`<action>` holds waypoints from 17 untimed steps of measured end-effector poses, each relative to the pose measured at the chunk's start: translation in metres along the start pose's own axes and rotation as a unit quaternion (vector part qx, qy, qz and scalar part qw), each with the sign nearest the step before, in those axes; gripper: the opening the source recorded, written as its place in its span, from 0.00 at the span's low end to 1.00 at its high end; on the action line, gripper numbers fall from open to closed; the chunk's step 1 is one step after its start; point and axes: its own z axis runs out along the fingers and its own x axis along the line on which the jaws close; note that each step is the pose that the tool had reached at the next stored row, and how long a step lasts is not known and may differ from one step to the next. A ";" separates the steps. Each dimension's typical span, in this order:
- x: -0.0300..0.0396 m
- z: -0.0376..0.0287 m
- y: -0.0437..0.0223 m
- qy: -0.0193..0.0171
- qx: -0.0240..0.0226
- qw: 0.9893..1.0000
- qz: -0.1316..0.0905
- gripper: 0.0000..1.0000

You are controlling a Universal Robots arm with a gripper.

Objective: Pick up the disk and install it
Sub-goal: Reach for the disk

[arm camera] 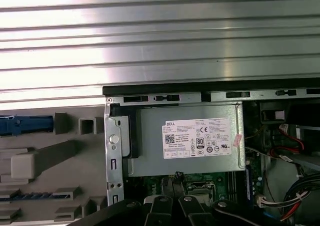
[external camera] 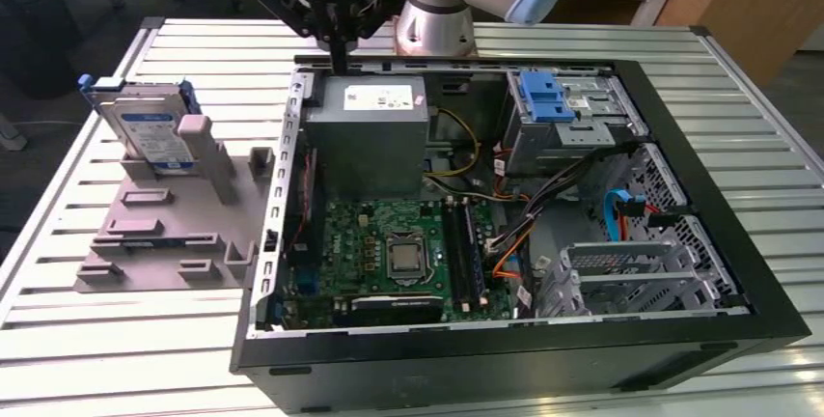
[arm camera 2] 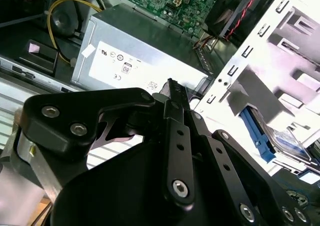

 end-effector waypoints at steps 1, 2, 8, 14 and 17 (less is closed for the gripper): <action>0.0006 0.0000 0.0000 0.000 0.000 1.000 0.000 0.11; 0.0012 0.0000 0.0001 0.000 0.000 1.000 0.000 0.11; 0.0044 0.0002 0.0005 0.000 0.000 1.000 0.000 0.11; 0.0075 0.0002 0.0005 0.000 0.000 1.000 0.000 0.11; 0.0086 0.0003 0.0005 0.000 0.000 1.000 0.000 0.11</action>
